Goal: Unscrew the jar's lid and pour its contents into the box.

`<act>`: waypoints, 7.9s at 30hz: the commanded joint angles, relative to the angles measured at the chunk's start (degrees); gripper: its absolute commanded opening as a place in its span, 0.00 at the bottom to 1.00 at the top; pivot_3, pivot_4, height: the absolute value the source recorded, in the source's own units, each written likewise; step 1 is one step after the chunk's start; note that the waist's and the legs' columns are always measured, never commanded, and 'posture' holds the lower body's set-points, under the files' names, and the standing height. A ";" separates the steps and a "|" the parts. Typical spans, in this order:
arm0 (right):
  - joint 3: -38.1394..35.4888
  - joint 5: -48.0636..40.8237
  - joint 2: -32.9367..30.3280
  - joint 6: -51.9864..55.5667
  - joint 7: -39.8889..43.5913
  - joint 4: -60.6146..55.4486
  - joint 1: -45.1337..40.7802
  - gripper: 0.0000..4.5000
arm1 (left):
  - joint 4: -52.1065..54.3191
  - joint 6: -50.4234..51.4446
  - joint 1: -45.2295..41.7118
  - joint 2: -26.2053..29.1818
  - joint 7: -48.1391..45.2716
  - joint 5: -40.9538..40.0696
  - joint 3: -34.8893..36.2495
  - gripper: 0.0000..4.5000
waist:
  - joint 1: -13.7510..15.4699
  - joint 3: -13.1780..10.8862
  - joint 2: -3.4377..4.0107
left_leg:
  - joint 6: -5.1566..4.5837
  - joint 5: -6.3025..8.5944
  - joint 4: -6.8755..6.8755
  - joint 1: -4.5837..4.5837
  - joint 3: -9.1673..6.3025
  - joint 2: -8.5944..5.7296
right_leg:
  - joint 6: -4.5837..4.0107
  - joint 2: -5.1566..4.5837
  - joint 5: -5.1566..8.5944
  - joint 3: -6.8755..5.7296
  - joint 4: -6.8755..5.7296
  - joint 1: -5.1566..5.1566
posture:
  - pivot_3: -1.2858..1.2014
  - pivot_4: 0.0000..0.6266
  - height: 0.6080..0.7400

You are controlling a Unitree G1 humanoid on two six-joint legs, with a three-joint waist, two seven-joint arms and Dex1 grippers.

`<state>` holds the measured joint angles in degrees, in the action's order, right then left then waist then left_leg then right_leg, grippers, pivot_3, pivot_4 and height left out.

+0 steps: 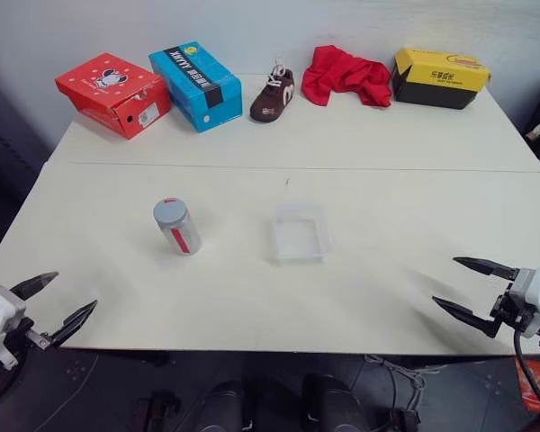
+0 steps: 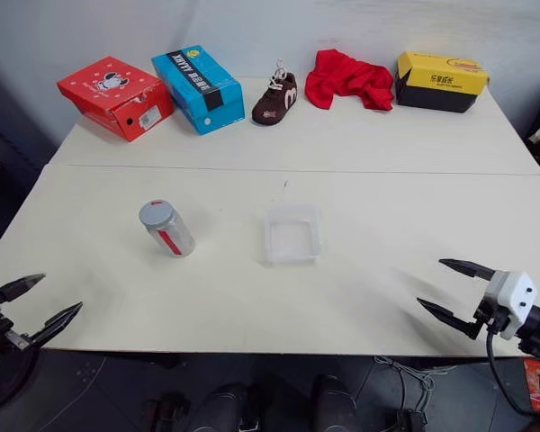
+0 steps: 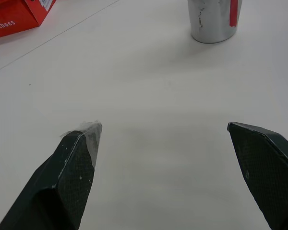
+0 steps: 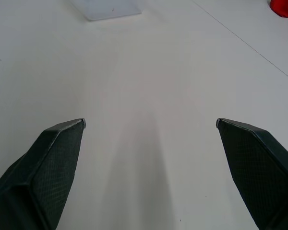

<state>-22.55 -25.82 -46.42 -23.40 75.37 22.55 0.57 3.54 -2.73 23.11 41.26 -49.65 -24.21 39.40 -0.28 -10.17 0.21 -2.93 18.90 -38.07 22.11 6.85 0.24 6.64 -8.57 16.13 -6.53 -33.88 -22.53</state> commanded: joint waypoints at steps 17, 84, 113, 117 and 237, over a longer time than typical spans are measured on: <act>7.24 -11.08 15.41 -1.93 7.91 -14.83 -7.41 1.00 | 18.56 7.98 8.45 -22.12 22.08 -5.49 5.19 0.99 | 0.73 0.08 -0.26 | -0.06 0.00 -0.14 -0.03 0.00 0.02 | 0.01 0.01 -0.01 -0.01 -0.07 0.09 | 0.52 0.24 1.00; 4.65 -8.77 12.41 6.74 -10.56 -34.77 5.52 1.00 | 10.29 11.96 -30.98 -40.34 57.03 29.83 -34.83 0.55 | 1.83 0.12 -0.33 | -0.42 -0.35 -0.27 0.01 0.07 0.01 | 0.10 0.09 -0.06 -0.04 -0.25 0.08 | 0.52 0.24 1.00; 23.47 -29.27 9.20 64.53 -39.93 -54.04 -34.42 1.00 | 6.40 22.28 -54.94 -9.72 -8.94 -6.71 -40.94 0.53 | 0.95 0.05 -0.21 | -0.27 -0.40 -0.83 0.32 -0.17 0.13 | -0.21 0.24 0.12 -0.33 -0.93 -0.06 | 0.52 0.24 1.00; 25.62 -25.71 10.15 64.20 -39.06 -53.13 -35.59 1.00 | 6.84 21.52 -55.07 -12.08 -8.34 -5.95 -42.09 0.53 | 0.94 0.04 -0.22 | -0.33 -0.37 -0.83 0.35 -0.13 0.11 | -0.21 0.53 0.11 -0.73 -0.91 -0.06 | 0.52 0.24 1.00; 22.52 -12.85 12.43 59.95 -19.90 -37.18 -39.64 1.00 | 6.09 21.44 -56.10 -16.39 -11.96 -5.57 -43.48 0.53 | 0.13 -0.03 -0.29 | -0.25 -0.35 -0.92 0.42 -0.20 0.38 | -0.16 0.74 0.09 -0.85 -0.78 -0.04 | 0.52 0.24 1.00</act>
<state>3.80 -39.03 -32.74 37.35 56.33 -15.06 -38.90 6.22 20.41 -33.06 25.14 -60.62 -28.06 -4.67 -0.15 -10.20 -0.08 -3.17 18.56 -38.99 22.53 6.65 0.61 6.48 -7.87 16.22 -7.38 -34.66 -22.57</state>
